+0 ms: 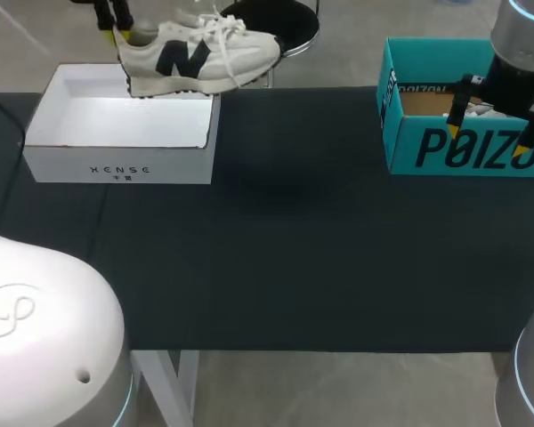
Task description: Take the shoe out of the shoebox, open the shoe tongue, remove and reinsert the insole, then place the shoe into the shoebox
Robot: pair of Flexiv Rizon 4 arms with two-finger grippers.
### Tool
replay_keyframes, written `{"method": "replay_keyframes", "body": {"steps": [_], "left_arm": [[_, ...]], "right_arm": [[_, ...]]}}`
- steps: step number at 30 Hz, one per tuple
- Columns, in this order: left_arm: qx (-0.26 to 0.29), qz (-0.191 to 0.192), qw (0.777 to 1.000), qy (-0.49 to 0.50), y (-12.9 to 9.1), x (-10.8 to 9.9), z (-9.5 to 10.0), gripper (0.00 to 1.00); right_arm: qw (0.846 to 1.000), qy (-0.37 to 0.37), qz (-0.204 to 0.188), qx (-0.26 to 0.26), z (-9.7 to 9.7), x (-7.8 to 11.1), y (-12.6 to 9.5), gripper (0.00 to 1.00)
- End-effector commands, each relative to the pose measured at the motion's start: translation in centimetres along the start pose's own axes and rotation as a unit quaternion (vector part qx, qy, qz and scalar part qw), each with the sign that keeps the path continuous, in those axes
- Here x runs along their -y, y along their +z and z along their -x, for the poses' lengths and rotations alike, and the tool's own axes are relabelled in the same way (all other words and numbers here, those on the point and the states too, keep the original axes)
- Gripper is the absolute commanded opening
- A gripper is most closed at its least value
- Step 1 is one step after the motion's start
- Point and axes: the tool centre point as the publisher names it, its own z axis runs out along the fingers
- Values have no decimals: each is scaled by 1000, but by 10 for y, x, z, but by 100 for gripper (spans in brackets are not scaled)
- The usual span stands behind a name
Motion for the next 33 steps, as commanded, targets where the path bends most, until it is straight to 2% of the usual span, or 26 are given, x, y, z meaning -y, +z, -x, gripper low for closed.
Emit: {"method": "replay_keyframes", "body": {"steps": [1, 5, 8, 9, 15, 24, 33], "left_arm": [[0, 124, 992, 16, 25, 84, 21, 0], [1, 104, 994, 21, 50, 100, 42, 0], [-10, 96, 995, 13, 72, 103, 54, 0], [0, 78, 997, 12, 78, 106, 56, 0], [-33, 69, 997, 0, 112, 106, 71, 0], [-43, 62, 997, -14, 139, 108, 108, 0], [-50, 56, 997, -32, 168, 97, 148, 0]], "right_arm": [[1000, 0, 0, 0, 0, 0, 1, 100], [1000, 0, 0, 0, 0, 0, 1, 100], [1000, 0, 0, 0, 0, 0, 1, 100], [1000, 0, 0, 0, 0, 0, 1, 100], [1000, 0, 0, 0, 0, 0, 1, 100], [1000, 0, 0, 0, 0, 0, 1, 100], [1000, 0, 0, 0, 0, 0, 1, 100]]}}
